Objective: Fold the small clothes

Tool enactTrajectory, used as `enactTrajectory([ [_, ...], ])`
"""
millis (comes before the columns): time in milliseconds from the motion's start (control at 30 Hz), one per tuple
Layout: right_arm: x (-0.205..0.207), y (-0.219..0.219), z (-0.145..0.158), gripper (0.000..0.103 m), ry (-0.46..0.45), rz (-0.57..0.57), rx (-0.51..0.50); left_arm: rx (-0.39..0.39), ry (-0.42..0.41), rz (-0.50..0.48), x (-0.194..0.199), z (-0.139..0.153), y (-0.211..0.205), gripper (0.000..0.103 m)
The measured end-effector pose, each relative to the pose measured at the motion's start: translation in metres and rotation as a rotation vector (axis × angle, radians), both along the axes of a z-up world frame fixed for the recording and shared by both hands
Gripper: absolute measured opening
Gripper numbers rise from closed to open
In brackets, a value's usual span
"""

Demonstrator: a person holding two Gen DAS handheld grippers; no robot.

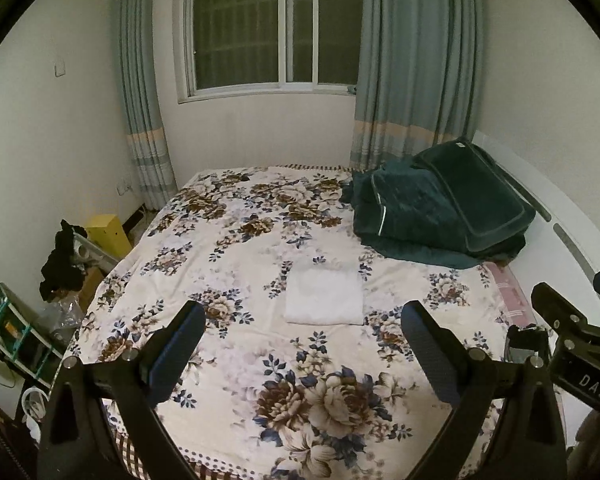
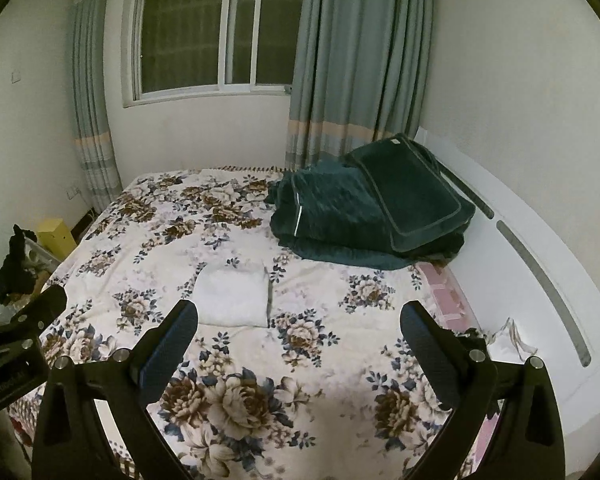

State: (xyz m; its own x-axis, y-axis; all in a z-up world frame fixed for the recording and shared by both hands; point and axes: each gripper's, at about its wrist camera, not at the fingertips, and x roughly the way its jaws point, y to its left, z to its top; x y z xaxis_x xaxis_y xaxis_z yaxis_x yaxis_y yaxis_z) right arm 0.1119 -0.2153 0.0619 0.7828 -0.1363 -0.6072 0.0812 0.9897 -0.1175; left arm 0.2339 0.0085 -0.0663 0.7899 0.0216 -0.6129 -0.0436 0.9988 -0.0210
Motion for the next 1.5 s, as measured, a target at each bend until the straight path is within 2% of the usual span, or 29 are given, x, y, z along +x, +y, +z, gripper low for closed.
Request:
enactTrajectory([
  [300, 0.000, -0.002, 0.006, 0.103, -0.003, 0.022, -0.004, 0.011, -0.031, 0.007, -0.008, 0.009, -0.002, 0.100],
  [867, 0.015, 0.002, 0.008, 0.103, -0.005, 0.048, 0.008, 0.018, -0.030, 0.013, -0.013, 0.008, -0.002, 0.100],
  [1500, 0.007, 0.007, 0.004, 0.103, -0.004, 0.043, 0.012, 0.006, -0.029, 0.025, -0.020, 0.012, 0.004, 0.100],
])
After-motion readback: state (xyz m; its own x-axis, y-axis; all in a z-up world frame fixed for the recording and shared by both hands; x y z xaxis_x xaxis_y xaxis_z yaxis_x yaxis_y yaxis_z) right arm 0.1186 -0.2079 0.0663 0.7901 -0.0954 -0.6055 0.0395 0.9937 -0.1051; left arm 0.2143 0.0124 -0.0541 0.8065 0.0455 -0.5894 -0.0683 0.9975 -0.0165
